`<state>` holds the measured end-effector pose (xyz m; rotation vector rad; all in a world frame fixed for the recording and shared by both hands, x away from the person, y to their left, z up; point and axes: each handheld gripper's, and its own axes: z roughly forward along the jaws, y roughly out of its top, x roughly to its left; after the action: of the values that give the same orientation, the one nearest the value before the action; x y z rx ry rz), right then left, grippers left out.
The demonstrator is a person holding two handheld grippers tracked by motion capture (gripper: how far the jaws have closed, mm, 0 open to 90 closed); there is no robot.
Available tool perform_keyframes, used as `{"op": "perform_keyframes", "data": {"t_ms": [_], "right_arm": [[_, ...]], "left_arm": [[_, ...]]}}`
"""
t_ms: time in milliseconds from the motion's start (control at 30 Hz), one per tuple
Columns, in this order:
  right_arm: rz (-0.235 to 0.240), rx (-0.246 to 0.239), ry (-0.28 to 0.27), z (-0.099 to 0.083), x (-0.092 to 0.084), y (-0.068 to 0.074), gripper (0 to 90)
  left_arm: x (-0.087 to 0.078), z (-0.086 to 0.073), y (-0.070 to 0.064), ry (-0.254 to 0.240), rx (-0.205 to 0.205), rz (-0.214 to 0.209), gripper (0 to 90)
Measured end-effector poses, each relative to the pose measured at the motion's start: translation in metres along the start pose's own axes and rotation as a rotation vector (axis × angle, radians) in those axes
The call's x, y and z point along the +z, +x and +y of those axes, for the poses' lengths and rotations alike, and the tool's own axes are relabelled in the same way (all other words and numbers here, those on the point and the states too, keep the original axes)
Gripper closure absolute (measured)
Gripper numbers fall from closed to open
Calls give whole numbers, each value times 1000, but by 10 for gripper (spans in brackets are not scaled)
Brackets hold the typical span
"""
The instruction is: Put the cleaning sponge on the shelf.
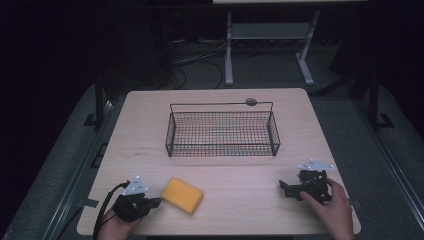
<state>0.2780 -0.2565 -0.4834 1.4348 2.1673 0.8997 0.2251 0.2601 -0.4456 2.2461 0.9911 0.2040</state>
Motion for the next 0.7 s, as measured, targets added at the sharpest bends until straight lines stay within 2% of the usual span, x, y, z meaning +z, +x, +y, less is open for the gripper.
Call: {"op": "perform_keyframes", "data": {"t_ms": [700], "right_arm": [[1, 3, -1, 0, 0, 0, 0]], "left_arm": [[9, 15, 6, -10, 4, 13, 895]]}}
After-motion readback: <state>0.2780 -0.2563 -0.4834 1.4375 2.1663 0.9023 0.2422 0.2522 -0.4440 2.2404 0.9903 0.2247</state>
